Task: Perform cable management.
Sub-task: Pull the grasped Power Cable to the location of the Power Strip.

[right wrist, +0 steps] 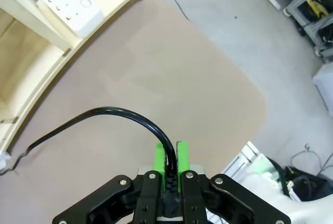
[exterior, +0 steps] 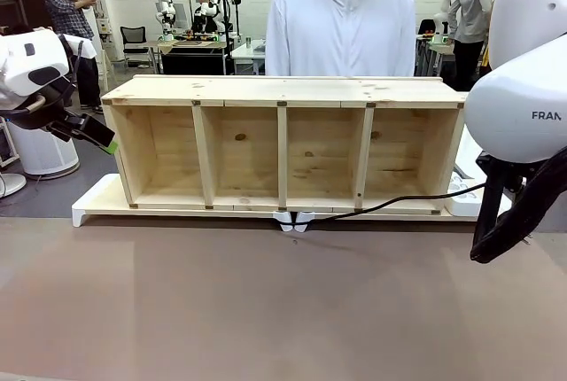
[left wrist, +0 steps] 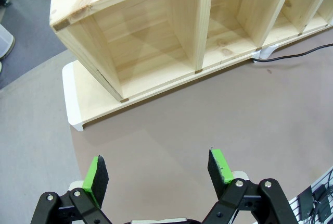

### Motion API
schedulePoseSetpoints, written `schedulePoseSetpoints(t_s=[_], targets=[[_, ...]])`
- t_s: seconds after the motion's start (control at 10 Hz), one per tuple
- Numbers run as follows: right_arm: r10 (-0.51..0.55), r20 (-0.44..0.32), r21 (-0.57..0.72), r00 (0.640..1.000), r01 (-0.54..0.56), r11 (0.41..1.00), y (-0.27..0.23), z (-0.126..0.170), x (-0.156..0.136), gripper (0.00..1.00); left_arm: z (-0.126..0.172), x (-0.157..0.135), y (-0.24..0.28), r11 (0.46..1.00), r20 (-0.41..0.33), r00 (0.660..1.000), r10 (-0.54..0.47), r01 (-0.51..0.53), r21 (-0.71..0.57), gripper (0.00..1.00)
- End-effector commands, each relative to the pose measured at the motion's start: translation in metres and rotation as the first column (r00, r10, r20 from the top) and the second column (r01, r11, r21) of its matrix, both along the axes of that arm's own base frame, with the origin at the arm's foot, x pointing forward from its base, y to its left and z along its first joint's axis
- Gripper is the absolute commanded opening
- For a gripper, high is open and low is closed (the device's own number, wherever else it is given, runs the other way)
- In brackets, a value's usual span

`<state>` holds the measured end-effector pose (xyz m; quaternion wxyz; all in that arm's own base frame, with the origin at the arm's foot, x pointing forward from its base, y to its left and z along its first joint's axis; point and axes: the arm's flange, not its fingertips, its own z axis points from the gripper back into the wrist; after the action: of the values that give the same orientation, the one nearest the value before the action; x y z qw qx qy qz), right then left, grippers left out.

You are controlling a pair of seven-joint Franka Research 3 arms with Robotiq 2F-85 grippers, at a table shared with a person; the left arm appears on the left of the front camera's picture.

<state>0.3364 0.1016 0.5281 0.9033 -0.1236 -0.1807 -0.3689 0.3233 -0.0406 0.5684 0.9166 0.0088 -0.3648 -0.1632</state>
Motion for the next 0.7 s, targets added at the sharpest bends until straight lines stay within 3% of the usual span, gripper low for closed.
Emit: schedulePoseSetpoints(t_s=[0.0, 0.1, 0.3, 0.6], targets=[[-0.002, 0.007, -0.004, 1.000, 0.002, 1.000, -0.003, -0.002, -0.002, 0.11, 0.000, 0.000, 0.001, 1.000, -0.001, 1.000, 0.006, -0.006, -0.005, 1.00], [0.000, 0.000, 0.000, 1.000, 0.000, 1.000, 0.000, 0.000, 0.000, 0.11, 0.000, 0.000, 0.001, 1.000, -0.001, 1.000, 0.006, -0.006, -0.005, 1.00], [0.133, 0.041, 0.121, 0.990, -0.137, 0.983, -0.045, 0.014, 0.010, 0.11, 0.000, 0.000, 0.001, 1.000, -0.001, 1.000, 0.006, -0.006, -0.005, 1.00], [0.372, 0.038, 0.169, 0.927, -0.373, 0.912, -0.109, 0.040, 0.021, 0.11, 0.000, 0.000, 0.001, 1.000, -0.001, 1.000, 0.006, -0.006, -0.005, 1.00]])
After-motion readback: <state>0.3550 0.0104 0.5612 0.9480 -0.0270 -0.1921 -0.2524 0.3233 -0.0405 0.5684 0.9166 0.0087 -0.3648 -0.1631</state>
